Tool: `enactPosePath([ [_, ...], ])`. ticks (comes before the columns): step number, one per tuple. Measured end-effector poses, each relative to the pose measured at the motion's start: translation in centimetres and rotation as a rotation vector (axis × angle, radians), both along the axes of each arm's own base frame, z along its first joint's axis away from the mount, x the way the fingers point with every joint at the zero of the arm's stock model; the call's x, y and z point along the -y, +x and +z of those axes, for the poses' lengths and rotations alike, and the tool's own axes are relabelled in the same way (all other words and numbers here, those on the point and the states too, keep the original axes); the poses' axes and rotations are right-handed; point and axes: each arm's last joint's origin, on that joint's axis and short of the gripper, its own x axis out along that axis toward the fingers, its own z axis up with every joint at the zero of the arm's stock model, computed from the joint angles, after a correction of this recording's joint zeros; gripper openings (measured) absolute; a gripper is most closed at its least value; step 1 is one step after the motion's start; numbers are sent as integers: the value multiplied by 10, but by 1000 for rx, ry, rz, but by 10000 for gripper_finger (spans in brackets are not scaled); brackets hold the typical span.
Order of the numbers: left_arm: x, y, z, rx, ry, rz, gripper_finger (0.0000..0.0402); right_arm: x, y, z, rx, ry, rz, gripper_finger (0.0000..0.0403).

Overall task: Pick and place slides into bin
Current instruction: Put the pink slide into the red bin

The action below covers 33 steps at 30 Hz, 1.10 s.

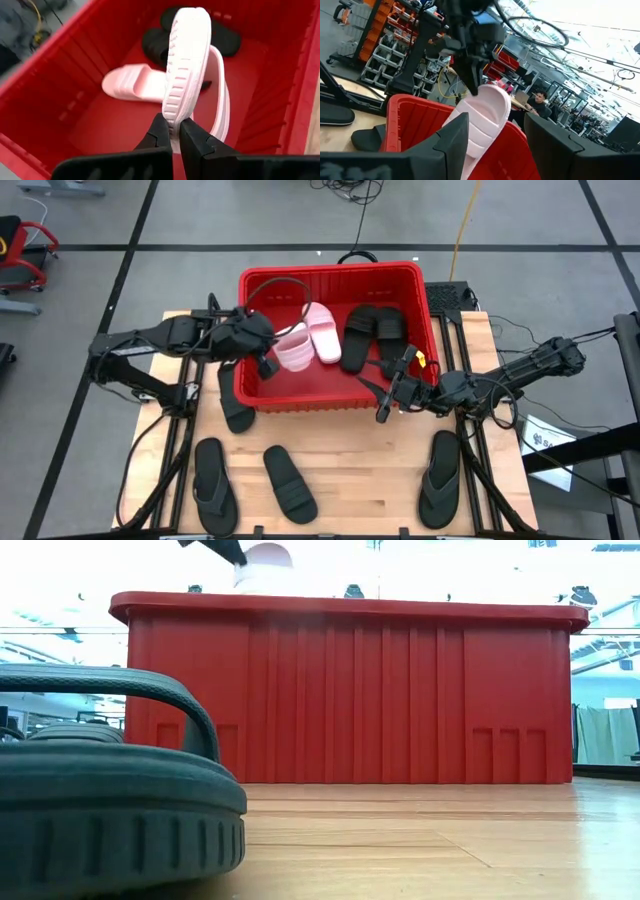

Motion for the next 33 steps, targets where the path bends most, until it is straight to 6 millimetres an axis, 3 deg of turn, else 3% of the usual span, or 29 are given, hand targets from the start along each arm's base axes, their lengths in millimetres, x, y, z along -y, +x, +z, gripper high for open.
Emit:
enactPosePath([
  [7,-17,10,-43,-41,-91,39,1,0,0,0,-1,0,0,185],
  [14,-31,13,-74,-55,-154,45,1,0,0,0,-1,0,0,184],
  [33,-101,4,-124,-94,-56,217,5,0,0,0,-4,-2,0,184],
])
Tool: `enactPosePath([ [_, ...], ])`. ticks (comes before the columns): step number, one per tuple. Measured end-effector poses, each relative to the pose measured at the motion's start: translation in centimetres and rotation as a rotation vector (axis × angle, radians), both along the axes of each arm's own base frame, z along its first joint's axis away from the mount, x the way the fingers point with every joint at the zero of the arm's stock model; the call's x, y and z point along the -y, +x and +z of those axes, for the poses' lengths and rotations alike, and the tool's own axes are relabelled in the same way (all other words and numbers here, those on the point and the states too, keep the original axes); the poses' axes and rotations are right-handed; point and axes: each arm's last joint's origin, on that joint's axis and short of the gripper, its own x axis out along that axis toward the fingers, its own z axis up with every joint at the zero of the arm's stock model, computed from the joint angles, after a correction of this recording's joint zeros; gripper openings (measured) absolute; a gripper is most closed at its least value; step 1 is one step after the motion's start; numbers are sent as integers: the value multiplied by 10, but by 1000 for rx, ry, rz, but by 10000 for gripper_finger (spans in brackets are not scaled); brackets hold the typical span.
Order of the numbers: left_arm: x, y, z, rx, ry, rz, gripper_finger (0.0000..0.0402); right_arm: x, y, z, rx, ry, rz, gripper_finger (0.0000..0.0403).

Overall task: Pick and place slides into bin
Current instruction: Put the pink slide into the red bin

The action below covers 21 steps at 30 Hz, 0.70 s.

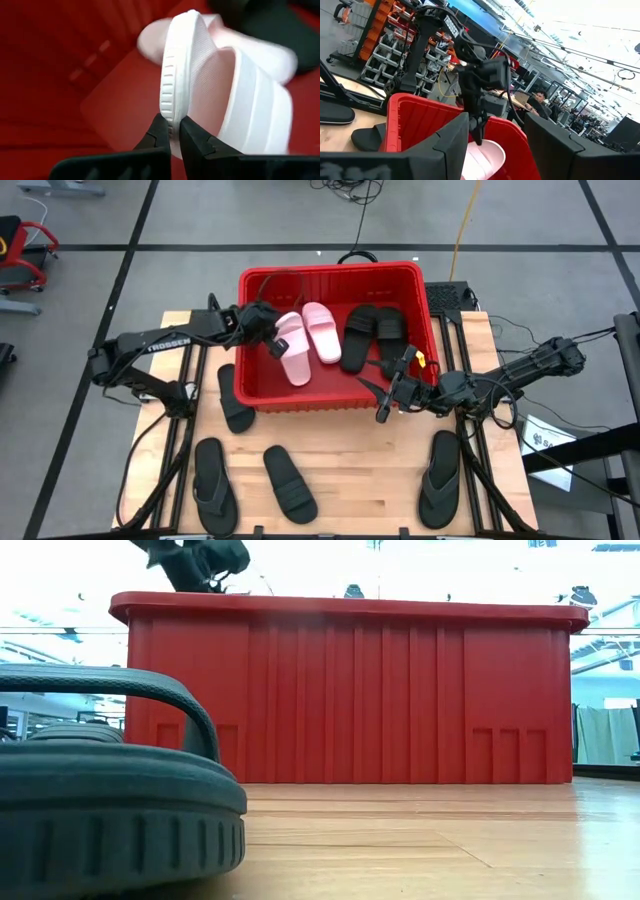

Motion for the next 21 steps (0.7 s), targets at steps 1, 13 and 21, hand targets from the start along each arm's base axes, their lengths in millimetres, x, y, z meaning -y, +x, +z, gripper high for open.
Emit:
enactPosePath([
  [1,-4,0,-4,-3,-2,12,4,0,0,0,0,0,0,185],
  [13,-33,10,-21,14,69,-23,7,0,0,0,1,3,-2,182],
  [21,-35,11,-24,-28,114,31,52,0,0,0,2,3,-2,179],
])
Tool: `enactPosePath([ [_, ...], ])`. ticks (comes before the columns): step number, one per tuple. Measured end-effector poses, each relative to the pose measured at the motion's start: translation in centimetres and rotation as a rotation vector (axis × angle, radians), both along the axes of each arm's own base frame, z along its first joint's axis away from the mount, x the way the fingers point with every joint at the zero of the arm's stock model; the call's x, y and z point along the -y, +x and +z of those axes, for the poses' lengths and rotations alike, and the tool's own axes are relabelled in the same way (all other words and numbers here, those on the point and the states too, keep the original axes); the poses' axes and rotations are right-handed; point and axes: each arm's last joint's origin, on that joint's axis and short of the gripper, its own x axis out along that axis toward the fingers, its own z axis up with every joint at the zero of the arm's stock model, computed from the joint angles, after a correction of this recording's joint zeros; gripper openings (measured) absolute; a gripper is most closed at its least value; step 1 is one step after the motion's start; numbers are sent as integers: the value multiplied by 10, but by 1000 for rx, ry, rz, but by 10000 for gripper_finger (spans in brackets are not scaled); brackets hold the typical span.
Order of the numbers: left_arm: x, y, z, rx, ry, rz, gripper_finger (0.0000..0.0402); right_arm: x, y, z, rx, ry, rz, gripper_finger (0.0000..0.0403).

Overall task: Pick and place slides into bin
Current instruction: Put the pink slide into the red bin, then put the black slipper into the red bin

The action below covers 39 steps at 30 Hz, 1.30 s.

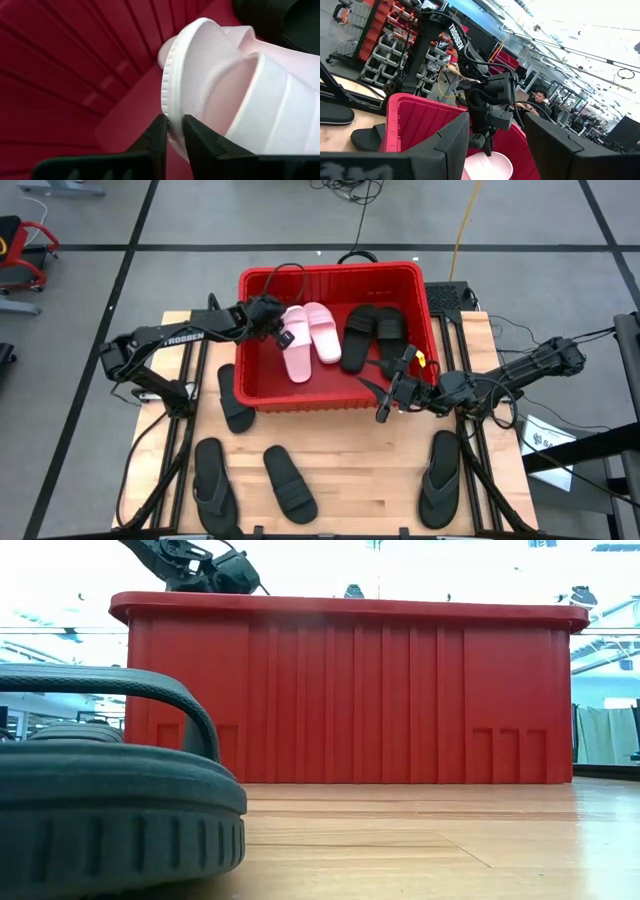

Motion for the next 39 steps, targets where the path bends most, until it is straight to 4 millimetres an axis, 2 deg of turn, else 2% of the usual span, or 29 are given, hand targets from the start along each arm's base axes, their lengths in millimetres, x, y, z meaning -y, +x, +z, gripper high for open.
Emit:
enactPosePath([
  [8,-1,0,1,11,8,32,107,0,0,0,0,0,0,182],
  [14,2,2,4,22,6,36,126,0,0,0,2,3,0,176],
  [17,4,7,16,75,3,26,126,1,-1,2,23,20,-27,171],
  [20,11,14,35,152,-10,-1,126,3,-5,6,36,18,-131,161],
  [27,41,32,76,251,12,-157,126,-8,-26,15,-5,-20,-280,101],
  [34,82,42,108,347,31,-302,126,-37,-57,20,-36,41,-357,9],
  [39,113,46,129,388,64,-427,126,-61,-78,16,-97,39,-370,8],
])
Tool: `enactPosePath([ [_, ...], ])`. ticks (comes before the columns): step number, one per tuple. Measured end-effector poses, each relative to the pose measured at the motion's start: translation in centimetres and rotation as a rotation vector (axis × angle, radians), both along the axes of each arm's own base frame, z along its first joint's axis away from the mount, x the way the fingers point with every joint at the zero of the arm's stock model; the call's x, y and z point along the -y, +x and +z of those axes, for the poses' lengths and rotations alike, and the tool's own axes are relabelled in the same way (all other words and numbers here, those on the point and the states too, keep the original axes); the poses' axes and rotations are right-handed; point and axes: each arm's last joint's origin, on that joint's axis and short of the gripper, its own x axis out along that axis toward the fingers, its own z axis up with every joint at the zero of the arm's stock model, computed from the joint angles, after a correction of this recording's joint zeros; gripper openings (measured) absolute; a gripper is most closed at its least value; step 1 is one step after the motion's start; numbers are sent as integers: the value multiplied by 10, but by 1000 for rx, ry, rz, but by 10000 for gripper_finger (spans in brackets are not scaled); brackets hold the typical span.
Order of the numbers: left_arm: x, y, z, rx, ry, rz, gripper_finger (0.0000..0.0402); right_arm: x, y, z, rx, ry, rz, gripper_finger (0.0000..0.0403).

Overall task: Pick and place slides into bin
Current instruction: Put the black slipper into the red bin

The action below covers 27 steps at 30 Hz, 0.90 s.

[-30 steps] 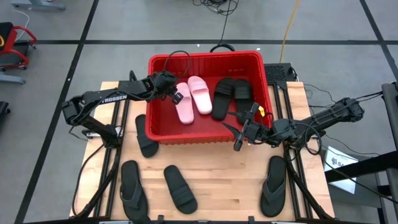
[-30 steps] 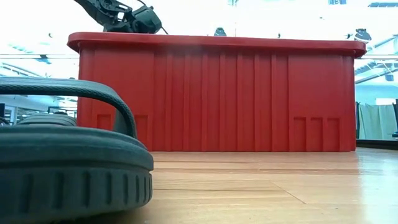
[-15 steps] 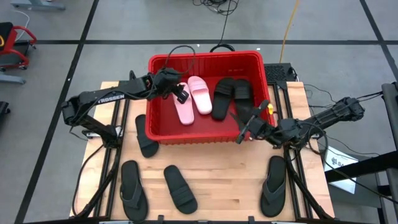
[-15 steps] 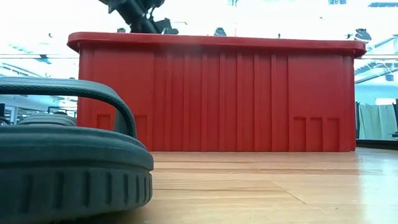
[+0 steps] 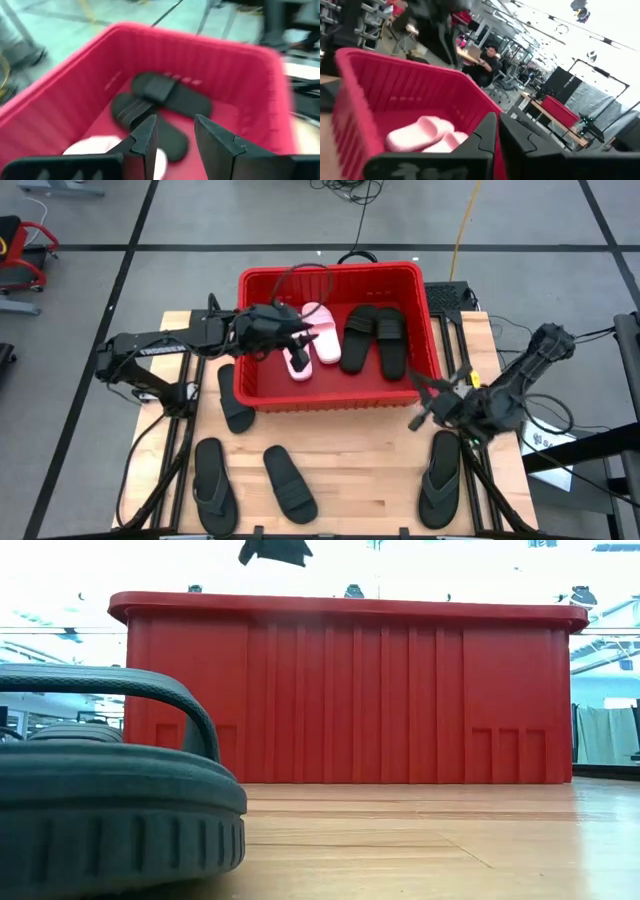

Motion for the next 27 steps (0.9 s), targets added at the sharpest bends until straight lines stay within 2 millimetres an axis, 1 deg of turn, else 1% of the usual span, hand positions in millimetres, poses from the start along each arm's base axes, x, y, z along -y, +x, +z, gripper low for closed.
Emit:
enactPosePath([
  [7,36,2,19,66,15,-120,126,-33,-35,3,48,72,221,1],
  [12,54,3,19,71,23,-163,126,-51,-59,0,91,151,369,1],
  [15,62,3,19,71,33,-164,126,-59,-74,-10,103,187,453,0],
  [19,70,2,19,73,32,-169,126,-66,-90,-31,135,268,535,0],
  [22,76,2,19,75,29,-183,126,-68,-98,-46,176,366,583,0],
  [27,82,1,19,76,29,-202,126,-73,-105,-63,217,539,741,0],
])
